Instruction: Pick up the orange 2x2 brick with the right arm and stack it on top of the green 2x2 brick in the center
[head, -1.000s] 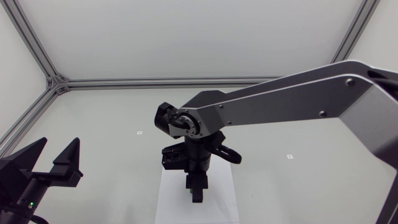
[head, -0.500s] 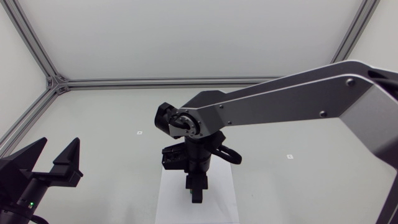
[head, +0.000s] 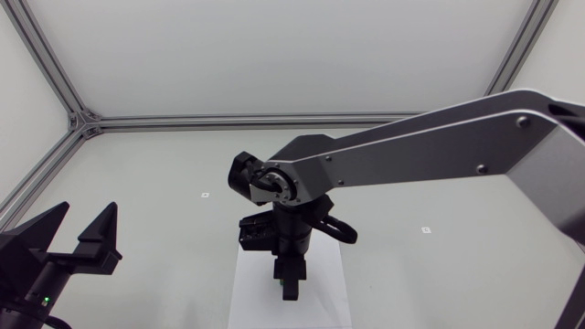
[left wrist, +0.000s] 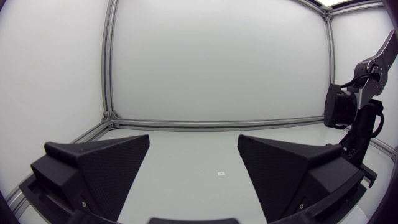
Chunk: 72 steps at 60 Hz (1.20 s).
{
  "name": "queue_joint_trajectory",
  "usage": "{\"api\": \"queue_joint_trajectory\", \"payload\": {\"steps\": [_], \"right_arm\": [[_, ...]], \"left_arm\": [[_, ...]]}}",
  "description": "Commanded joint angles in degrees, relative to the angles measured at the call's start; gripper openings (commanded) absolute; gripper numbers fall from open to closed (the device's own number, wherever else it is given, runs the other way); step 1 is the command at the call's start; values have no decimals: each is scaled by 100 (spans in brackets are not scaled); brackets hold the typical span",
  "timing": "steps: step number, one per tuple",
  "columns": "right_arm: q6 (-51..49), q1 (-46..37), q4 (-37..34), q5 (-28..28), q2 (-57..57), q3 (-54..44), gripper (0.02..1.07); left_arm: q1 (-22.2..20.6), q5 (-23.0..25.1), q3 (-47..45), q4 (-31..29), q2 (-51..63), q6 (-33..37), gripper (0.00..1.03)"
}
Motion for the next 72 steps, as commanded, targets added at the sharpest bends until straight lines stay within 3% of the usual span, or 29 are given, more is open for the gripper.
{"api": "queue_joint_trajectory", "payload": {"steps": [1,49,63,72], "right_arm": [[123,33,-33,72,78,-279,38],[132,94,170,204,8,-279,39],[132,103,178,204,-10,-261,55],[140,103,170,204,-36,-235,57]], "left_arm": [[22,25,-235,-87,-45,75,99],[14,25,-235,-78,-45,75,99],[14,34,-235,-87,-45,75,99],[22,25,-235,-87,-45,75,99]]}}
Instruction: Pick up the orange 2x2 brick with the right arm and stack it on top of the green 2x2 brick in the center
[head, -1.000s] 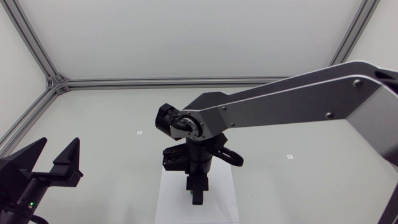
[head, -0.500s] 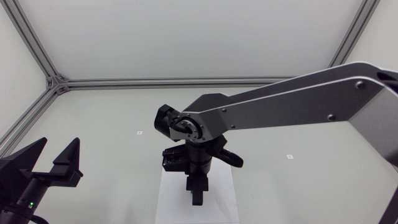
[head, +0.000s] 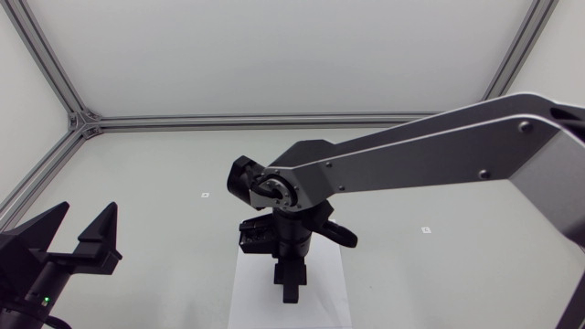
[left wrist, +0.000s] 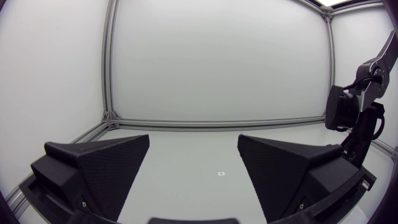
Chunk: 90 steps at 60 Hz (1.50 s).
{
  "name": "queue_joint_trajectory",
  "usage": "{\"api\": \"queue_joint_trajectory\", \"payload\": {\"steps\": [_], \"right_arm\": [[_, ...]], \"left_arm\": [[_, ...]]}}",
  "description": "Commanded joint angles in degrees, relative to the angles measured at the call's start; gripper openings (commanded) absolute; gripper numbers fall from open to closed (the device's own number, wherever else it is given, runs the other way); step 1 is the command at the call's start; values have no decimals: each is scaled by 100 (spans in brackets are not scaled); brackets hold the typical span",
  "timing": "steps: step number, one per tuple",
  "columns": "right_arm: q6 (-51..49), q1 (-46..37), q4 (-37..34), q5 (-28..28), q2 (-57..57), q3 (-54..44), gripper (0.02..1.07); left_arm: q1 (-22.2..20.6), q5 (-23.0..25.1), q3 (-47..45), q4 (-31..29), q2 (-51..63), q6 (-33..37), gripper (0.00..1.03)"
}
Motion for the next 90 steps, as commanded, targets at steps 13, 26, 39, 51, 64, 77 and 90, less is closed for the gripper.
{"api": "queue_joint_trajectory", "payload": {"steps": [13,26,39,51,64,77,90], "right_arm": [[68,29,-3,33,-52,-106,63],[121,11,-38,33,-263,-88,90],[270,-77,-135,-2,-860,-80,103],[437,-481,-126,-169,-1845,-326,103],[613,-1272,138,-204,-3031,-923,103],[807,-2441,603,-239,-4253,-1837,103],[745,-3759,911,-450,-5422,-2541,103]], "left_arm": [[22,32,-235,-84,-45,73,99],[14,23,-235,-84,-45,73,99],[22,23,-235,-76,-45,73,99],[14,23,-235,-76,-45,73,99],[14,23,-235,-76,-45,73,99],[14,23,-235,-76,-45,73,99],[22,23,-235,-76,-45,73,99]]}}
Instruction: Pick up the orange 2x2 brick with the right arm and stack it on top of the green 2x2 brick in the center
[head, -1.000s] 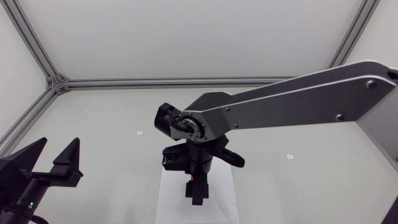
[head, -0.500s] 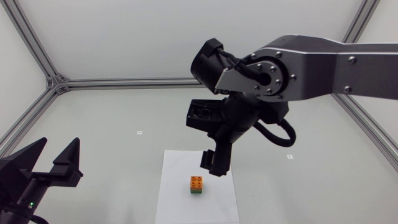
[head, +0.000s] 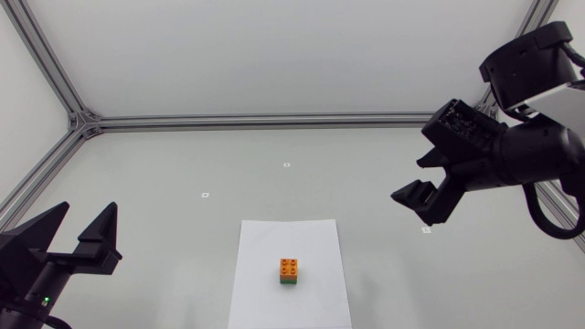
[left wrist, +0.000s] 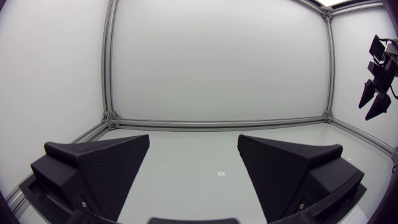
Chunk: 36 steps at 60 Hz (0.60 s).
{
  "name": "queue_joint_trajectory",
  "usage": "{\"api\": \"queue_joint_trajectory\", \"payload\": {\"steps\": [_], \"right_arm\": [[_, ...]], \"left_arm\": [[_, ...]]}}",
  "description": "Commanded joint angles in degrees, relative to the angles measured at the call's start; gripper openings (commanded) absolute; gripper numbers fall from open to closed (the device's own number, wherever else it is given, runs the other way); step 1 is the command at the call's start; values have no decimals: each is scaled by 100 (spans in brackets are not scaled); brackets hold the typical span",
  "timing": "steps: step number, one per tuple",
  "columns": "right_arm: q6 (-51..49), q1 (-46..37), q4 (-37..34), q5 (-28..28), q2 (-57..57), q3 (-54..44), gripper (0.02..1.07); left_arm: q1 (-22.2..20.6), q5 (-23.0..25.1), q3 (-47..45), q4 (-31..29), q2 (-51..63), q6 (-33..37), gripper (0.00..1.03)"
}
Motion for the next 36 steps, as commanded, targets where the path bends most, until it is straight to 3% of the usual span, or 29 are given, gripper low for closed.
{"api": "queue_joint_trajectory", "payload": {"steps": [1,15,30,36], "right_arm": [[65,-398,168,-105,-441,-368,103],[144,-1400,871,-87,-1663,-1291,103],[223,-1910,1495,572,-3386,-2460,103],[547,-1888,1820,560,-3722,-2815,103]], "left_arm": [[22,23,-235,-84,-45,75,99],[14,23,-235,-84,-45,75,99],[22,23,-235,-76,-45,75,99],[22,23,-235,-84,-45,75,99]]}}
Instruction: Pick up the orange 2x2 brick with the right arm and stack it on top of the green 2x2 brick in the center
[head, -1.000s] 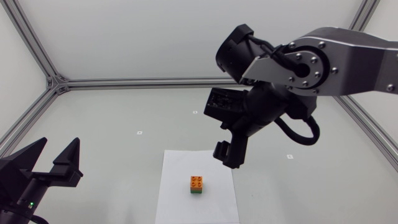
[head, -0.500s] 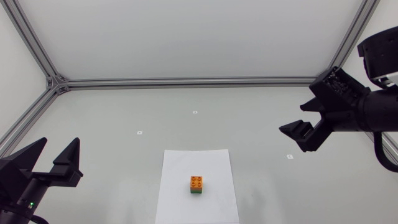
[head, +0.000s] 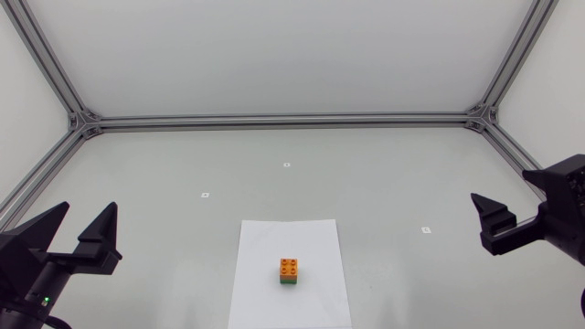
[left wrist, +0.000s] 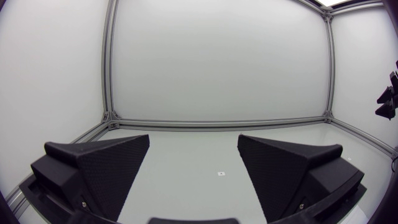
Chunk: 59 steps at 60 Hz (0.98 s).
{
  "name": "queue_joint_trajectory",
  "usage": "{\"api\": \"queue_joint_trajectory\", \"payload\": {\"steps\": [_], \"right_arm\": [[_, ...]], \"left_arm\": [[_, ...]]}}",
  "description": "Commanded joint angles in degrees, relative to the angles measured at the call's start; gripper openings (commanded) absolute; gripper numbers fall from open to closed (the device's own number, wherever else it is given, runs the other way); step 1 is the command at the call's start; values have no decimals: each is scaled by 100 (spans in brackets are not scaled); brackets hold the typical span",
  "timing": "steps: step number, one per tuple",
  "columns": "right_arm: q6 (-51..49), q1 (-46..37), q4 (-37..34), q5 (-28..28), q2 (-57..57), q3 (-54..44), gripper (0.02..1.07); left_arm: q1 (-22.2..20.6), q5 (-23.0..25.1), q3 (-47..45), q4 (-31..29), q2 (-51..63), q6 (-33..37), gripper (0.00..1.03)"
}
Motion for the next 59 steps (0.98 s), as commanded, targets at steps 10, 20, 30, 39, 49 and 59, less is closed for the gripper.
{"api": "queue_joint_trajectory", "payload": {"steps": [10,20,30,39,49,59], "right_arm": [[745,9,661,24,-701,-816,102],[1262,44,1179,5,-1238,-1383,102],[1760,77,1679,-14,-1757,-1931,102],[2237,110,2158,-31,-2254,-2455,102],[2541,130,2462,-43,-2569,-2788,102],[2541,130,2462,-43,-2569,-2788,102]], "left_arm": [[22,25,-235,-87,-45,73,99],[22,34,-235,-78,-45,73,99],[22,25,-235,-87,-45,73,99],[22,25,-235,-87,-45,73,99],[22,25,-235,-78,-45,73,99],[22,25,-235,-87,-45,73,99]]}}
